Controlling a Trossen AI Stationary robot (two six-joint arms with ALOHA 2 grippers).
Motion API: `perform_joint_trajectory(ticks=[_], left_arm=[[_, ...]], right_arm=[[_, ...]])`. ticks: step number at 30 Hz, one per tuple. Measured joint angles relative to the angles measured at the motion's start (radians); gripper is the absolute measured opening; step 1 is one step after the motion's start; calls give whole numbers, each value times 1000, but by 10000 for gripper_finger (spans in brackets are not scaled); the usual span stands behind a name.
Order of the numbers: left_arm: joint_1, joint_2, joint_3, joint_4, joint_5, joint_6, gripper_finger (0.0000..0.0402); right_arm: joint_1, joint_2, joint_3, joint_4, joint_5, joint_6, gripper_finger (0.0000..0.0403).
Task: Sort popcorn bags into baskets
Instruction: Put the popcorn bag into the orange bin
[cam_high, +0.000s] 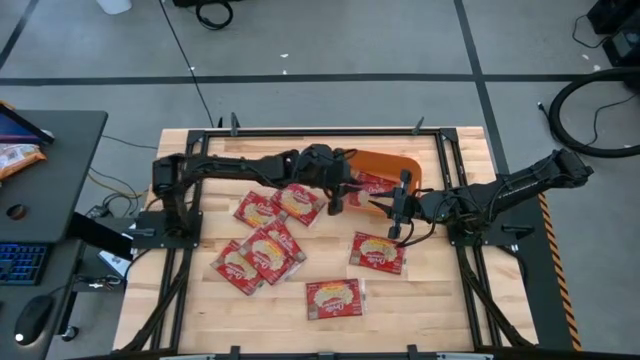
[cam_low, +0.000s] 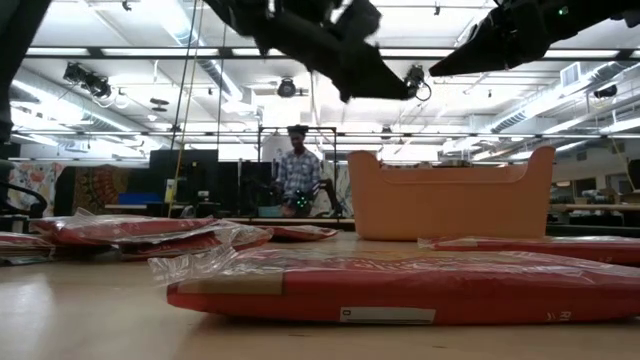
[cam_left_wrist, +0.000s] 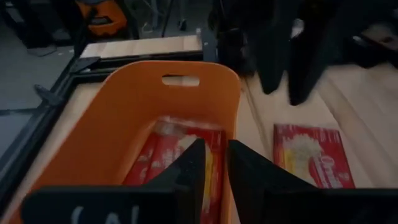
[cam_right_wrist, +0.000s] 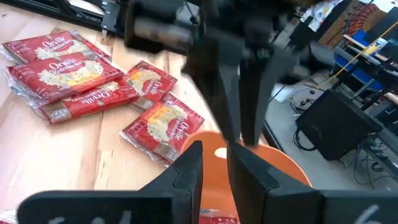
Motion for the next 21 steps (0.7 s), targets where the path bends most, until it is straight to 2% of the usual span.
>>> perform_joint_trajectory(ticks=[3, 8, 14, 17, 21], left_arm=[[-18, -62, -21, -75, -51, 16, 65], [-59, -146, -140, -70, -168, -3, 64], [-124, -267, -280, -14, -304, -18, 64], [-148, -329, -338, 3, -325, -18, 64], [-166, -409, -433, 37, -329, -18, 64]], right_arm=[[0, 2, 0, 9, -56, -20, 78], [-5, 37, 1, 78, -208, -59, 78], [-14, 204, 1, 319, -218, -144, 78], [-15, 298, 6, 430, -206, -155, 78], [-16, 397, 86, 419, -206, -107, 78]])
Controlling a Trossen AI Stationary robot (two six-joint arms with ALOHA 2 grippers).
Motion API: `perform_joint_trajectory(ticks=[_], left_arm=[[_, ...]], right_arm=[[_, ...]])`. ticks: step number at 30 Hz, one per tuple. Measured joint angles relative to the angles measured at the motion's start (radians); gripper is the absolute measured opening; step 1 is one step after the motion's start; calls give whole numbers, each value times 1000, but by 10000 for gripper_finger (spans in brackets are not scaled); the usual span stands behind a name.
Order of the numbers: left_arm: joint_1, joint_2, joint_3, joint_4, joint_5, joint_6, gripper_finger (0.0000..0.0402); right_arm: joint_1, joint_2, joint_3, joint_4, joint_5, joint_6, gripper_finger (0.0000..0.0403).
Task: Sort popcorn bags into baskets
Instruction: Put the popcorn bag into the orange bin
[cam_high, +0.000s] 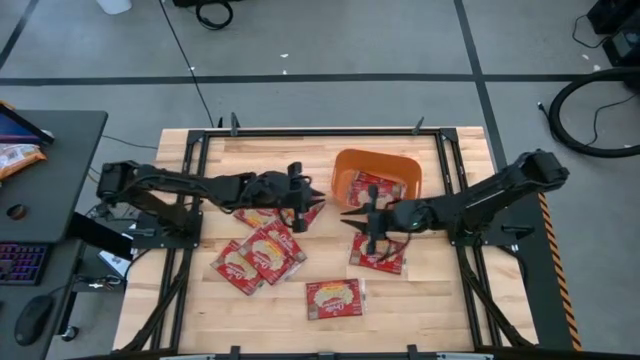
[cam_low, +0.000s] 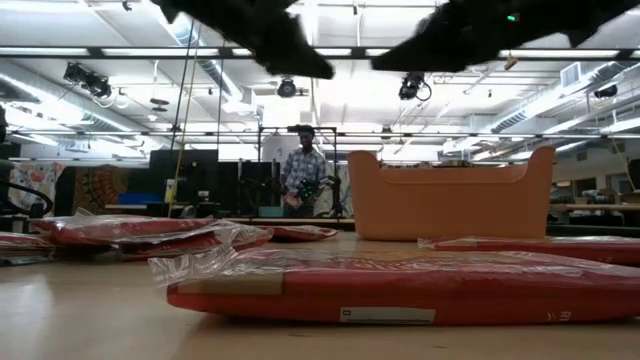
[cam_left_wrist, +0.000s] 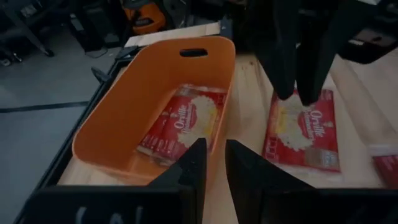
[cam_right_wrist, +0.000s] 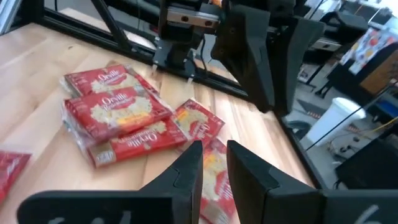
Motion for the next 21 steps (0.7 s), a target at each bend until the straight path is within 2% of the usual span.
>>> perform_joint_trajectory(ticks=[11, 13, 15, 17, 19, 21], left_arm=[[-14, -189, -206, 84, -6, -8, 64], [-15, -248, -251, 48, -20, -9, 64], [-15, -271, -273, 111, -22, -9, 64], [-15, -339, -325, 80, -28, -8, 64], [-13, -361, -345, 163, -28, -8, 64], [-14, -425, -388, 120, -29, -9, 64]], right_arm=[[-26, 161, 209, -196, -12, 85, 78], [-43, 189, 250, -206, -36, 103, 78], [-61, 211, 285, -276, -52, 128, 78], [-80, 247, 340, -317, -87, 152, 78], [-95, 271, 383, -400, -88, 163, 78], [-107, 309, 433, -423, -89, 160, 78]])
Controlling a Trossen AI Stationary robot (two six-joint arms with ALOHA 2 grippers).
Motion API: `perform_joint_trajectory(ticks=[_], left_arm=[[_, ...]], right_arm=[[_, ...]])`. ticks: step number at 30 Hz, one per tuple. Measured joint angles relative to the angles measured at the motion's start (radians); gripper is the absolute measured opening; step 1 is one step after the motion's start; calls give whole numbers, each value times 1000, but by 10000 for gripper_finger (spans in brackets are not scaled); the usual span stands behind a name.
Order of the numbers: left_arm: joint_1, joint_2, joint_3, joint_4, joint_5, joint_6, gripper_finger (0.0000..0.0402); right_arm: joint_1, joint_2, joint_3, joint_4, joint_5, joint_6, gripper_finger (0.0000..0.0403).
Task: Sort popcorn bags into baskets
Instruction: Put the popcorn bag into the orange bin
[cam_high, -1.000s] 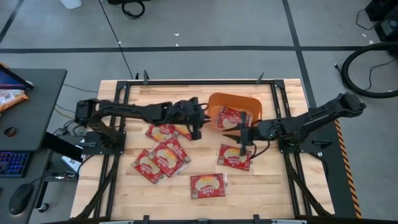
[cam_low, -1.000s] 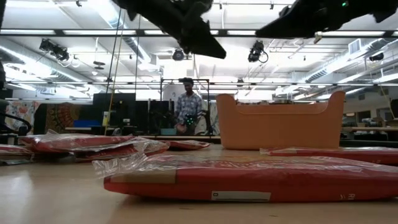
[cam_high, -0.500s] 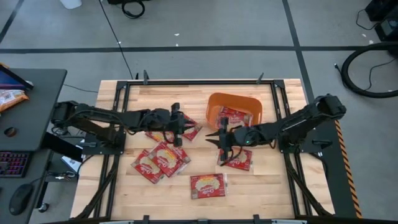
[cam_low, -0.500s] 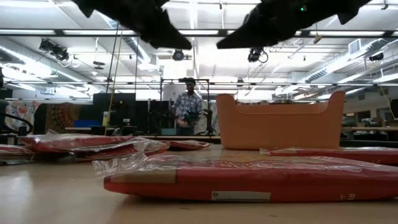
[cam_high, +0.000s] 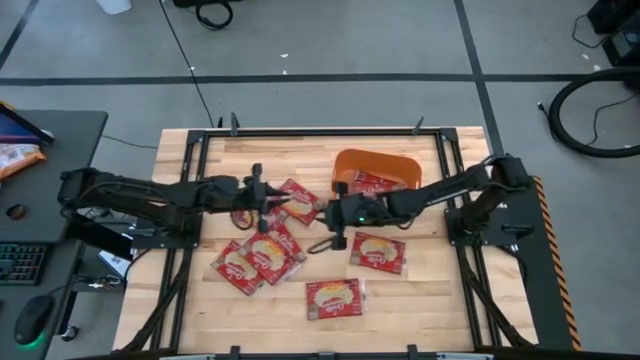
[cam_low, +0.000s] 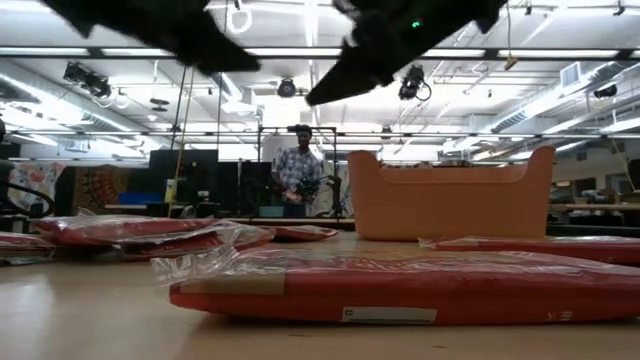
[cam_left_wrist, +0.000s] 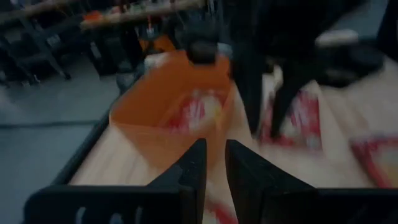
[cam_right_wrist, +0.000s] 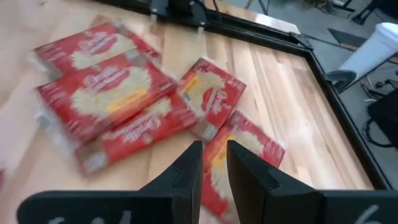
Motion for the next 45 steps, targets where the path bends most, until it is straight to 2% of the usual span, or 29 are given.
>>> perform_joint_trajectory(ticks=[2, 4, 6, 9, 14, 45], left_arm=[[0, 0, -1, 59, 1, 0, 64], [0, -38, -27, 21, 1, 4, 64], [-1, -20, -17, 74, 10, 1, 64], [-1, -34, -27, 22, 17, -8, 64], [-4, -23, -29, 47, 26, -21, 64], [-29, -55, -56, 58, 10, -14, 64]], right_arm=[[-11, 7, 22, -56, 3, -17, 78], [-15, 29, 55, -35, 1, -37, 78], [-21, 9, 50, -80, 2, -53, 78], [-26, -11, 50, -76, -15, -62, 78], [-27, -36, 49, -100, -25, -60, 78], [-42, -41, 50, -94, -73, -71, 78]])
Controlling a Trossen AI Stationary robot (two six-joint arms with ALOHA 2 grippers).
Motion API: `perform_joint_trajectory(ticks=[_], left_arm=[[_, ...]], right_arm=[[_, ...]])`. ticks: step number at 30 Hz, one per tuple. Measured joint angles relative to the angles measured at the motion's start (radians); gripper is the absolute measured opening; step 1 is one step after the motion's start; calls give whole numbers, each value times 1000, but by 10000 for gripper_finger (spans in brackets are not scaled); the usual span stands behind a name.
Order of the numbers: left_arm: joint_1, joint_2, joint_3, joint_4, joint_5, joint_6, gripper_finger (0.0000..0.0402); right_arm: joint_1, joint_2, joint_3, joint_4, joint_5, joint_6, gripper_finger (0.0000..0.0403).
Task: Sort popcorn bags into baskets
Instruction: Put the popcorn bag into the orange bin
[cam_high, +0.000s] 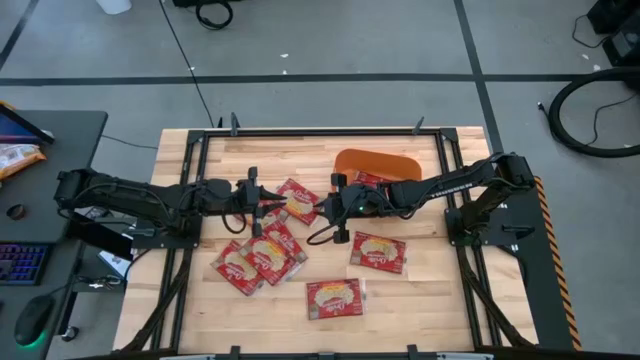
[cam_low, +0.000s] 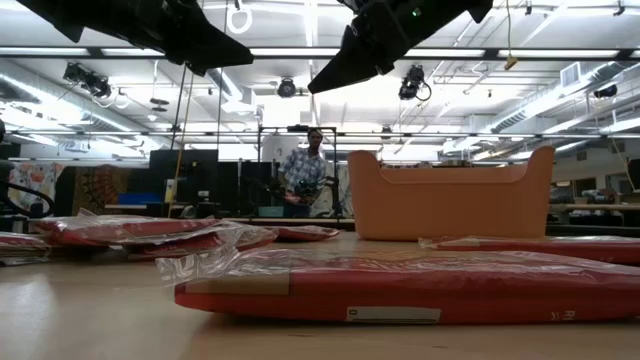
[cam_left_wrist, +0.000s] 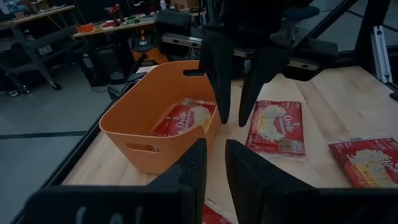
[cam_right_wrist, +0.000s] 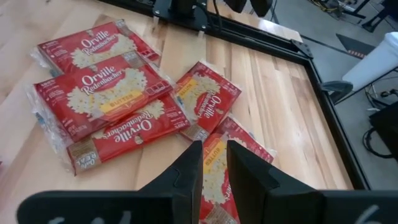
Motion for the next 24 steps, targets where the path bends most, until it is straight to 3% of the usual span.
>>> perform_joint_trajectory(ticks=[15, 24], left_arm=[[-1, -87, -3, -104, -16, 42, 64], [8, -213, -138, -21, -69, 81, 64]], right_arm=[[5, 69, 41, -4, -7, 84, 78], [6, 238, 155, -12, -27, 70, 79]])
